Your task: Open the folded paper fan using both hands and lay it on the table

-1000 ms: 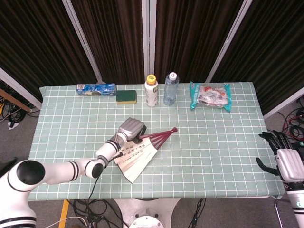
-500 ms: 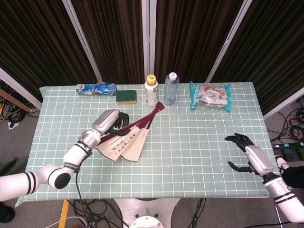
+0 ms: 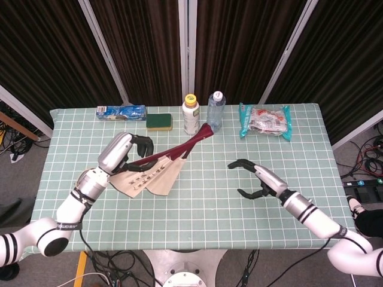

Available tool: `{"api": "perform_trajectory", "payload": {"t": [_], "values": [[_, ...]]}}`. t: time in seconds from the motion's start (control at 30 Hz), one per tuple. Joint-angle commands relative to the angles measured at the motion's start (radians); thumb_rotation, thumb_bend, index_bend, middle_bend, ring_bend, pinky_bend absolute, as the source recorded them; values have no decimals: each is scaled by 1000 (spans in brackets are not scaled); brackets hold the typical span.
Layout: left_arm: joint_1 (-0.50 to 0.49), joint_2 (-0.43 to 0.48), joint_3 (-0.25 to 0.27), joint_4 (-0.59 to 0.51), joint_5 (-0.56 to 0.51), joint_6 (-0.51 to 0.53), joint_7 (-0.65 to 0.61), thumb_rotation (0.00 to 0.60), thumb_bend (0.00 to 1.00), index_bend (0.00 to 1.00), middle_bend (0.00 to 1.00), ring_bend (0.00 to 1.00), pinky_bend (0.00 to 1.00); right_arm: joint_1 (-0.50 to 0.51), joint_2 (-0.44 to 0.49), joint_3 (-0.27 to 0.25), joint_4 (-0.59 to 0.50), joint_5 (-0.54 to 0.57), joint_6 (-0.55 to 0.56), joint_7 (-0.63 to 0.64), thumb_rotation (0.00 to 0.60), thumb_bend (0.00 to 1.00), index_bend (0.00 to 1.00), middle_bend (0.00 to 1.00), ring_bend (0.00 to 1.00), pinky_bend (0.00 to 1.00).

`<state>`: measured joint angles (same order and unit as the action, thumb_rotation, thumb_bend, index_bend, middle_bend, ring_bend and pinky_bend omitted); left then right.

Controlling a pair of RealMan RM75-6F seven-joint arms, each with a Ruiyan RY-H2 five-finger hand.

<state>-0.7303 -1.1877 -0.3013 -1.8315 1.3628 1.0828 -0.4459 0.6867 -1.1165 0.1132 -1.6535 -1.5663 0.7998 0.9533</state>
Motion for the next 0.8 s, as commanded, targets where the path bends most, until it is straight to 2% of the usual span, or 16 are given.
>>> {"api": "perform_trajectory", "payload": {"t": [0.03,0.4,0.7,0.8], "values": [[0,2,-7,-13,2,6,10,600,319,662,682,663,640,55,-50,39,10,40,-46,31,600,299,194,185,0,10],[-17,-1,-28,-47,-6,9,51,600,316,662,682,663,639,206,-154,130,15,132,-173,104,600,298,219,185,0,10],[-26,-6,-36,-59,-10,9,64,600,314,662,682,663,636,276,-213,181,29,196,-208,73,600,300,255,197,0,10],[-28,-7,-36,-61,-8,9,65,600,313,662,682,663,635,288,-229,196,31,231,-213,56,600,317,296,216,2,10]]}}
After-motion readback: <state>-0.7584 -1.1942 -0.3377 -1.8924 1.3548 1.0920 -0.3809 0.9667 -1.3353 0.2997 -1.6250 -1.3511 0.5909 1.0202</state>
